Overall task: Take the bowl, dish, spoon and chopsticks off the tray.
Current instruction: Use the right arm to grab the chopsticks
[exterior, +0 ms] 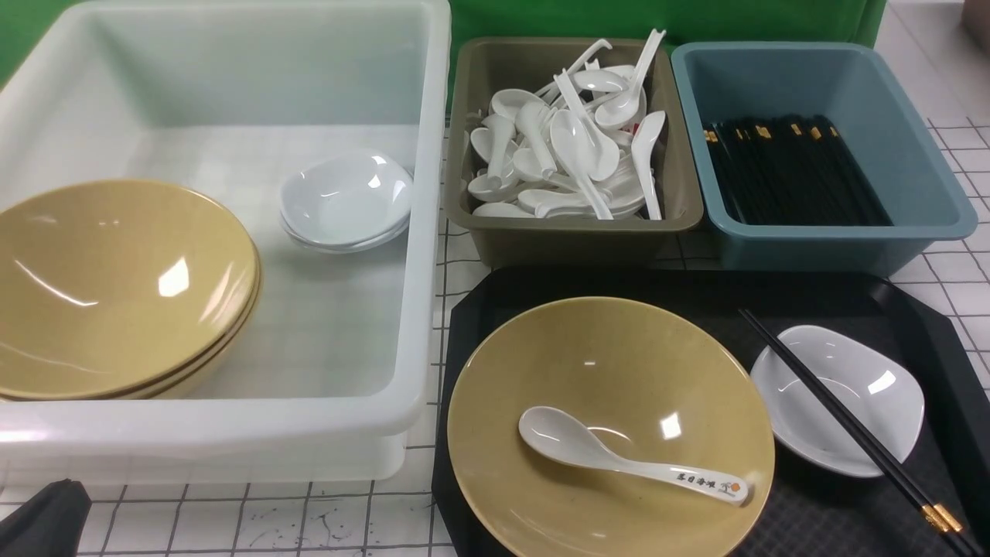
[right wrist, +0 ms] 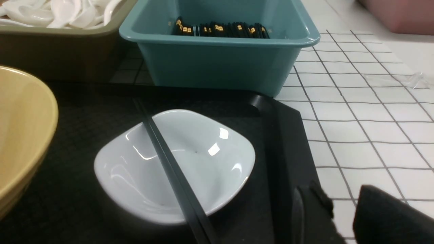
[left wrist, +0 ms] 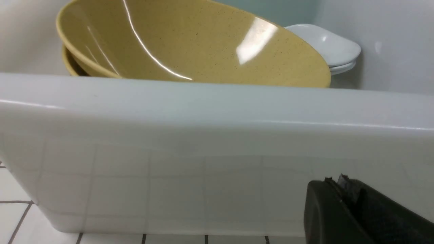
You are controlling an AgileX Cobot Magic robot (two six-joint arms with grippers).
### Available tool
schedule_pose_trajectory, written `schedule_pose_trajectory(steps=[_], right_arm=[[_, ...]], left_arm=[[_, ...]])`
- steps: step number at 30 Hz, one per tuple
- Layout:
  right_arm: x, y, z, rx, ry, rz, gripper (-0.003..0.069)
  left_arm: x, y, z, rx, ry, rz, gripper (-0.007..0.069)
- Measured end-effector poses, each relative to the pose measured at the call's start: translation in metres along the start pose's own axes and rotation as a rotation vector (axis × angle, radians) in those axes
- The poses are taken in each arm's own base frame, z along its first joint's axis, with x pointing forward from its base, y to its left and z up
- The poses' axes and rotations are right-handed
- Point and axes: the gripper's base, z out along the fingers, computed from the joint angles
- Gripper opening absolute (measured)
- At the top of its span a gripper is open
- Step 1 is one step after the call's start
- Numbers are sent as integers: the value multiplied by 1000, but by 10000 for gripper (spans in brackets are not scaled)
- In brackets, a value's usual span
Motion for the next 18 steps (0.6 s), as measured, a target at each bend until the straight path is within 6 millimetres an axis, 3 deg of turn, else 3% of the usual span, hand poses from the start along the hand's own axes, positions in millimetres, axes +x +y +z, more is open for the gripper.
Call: schedule_pose_trajectory(steps=[4, 7, 10, 12, 14, 18], right_arm=[[0, 0, 0, -1, 0, 32, 237], [0, 2, 0, -22, 0, 233, 237], [-1, 6, 0, -68, 10, 675, 237], [-2, 7, 0, -82, 17, 848, 237], [-2, 9, 0, -99, 32, 1117, 237], [-2, 9, 0, -100, 33, 1129, 237]], left_arm=[[-1, -2, 0, 21, -6, -67, -6], [-3, -6, 0, 64, -26, -254, -6], [-8, -12, -1, 153, -39, -678, -6], [-10, -14, -2, 189, -35, -852, -6], [-14, -17, -3, 255, -29, -1153, -6], [-17, -17, -3, 284, -35, -1276, -6]])
